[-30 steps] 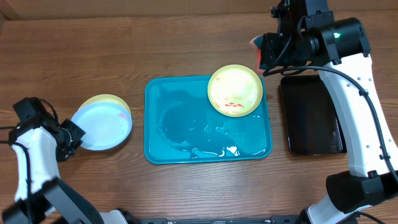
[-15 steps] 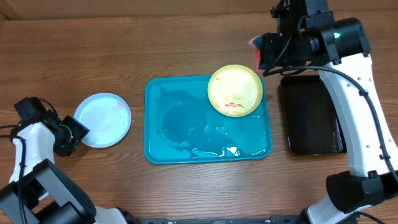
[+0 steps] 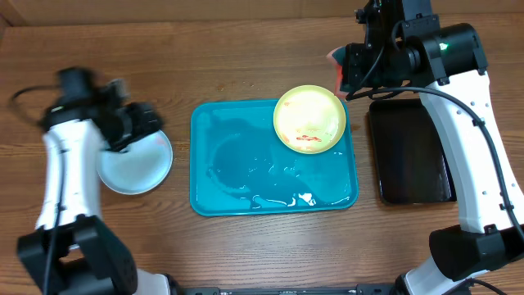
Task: Clean dirty plates on tray and stack at the side
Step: 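Grasp the stained yellow plate rim with the left gripper and pull it left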
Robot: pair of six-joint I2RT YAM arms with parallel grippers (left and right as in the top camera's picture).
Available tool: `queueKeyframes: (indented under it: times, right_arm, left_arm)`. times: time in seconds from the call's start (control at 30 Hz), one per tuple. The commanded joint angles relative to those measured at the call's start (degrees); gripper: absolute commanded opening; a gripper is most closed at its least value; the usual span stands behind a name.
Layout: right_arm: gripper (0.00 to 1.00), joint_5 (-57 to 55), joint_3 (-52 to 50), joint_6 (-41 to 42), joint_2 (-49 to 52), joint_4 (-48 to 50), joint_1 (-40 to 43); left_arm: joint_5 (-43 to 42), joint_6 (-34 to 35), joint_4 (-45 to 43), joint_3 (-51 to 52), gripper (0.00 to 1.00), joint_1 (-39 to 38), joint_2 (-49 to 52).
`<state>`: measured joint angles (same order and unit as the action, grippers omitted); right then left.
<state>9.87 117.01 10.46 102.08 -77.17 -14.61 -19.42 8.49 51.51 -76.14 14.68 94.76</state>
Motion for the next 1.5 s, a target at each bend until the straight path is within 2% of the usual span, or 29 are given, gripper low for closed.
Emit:
queueKeyframes:
  times: [0.0,0.17,0.37,0.43,0.57,0.73,1.1,1.2,1.23,1.27,1.47]
  right_arm:
    - [0.04,0.3,1.1,0.0,-1.0,0.2,0.2]
    - [0.04,0.3,1.1,0.0,-1.0,-0.4,0.2]
    - [0.04,0.2,1.1,-0.1,-1.0,-1.4,0.2]
    - [0.04,0.2,1.1,0.0,-1.0,-1.6,0.2]
    - [0.04,0.2,1.1,0.0,-1.0,-1.7,0.2]
    - [0.04,0.2,1.1,0.0,-1.0,-1.9,0.2]
    - [0.04,0.2,1.1,-0.2,-1.0,-2.1,0.2]
    - [0.04,0.2,1.1,-0.3,-1.0,-2.1,0.2]
    - [0.04,0.2,1.1,-0.3,-1.0,-2.1,0.2]
    - [0.04,0.2,1.1,-0.3,-1.0,-2.0,0.2]
    - [0.04,0.2,1.1,-0.2,-0.9,-2.0,0.2]
  left_arm:
    - [-1.6,0.8,-3.3,-1.6,0.8,-13.0,1.7]
    - [1.9,5.7,-6.7,-9.4,0.8,-27.2,11.1]
    - [10.8,5.9,-5.8,-22.9,0.8,-35.7,24.6]
    - [11.5,5.0,-7.0,-25.4,0.78,-37.0,27.8]
    - [11.4,3.2,-10.8,-26.3,0.68,-38.2,31.1]
    - [11.3,2.4,-11.3,-26.2,0.53,-39.4,32.6]
    - [12.8,-1.0,-9.2,-26.1,0.39,-39.5,35.3]
    - [12.8,-1.3,-8.2,-26.1,0.24,-39.5,36.2]
    - [12.9,-1.2,-7.3,-26.1,0.08,-39.5,36.2]
    - [12.9,-1.2,-7.0,-26.1,0.04,-39.5,36.2]
    - [15.2,0.5,-1.4,-26.1,0.04,-37.7,35.6]
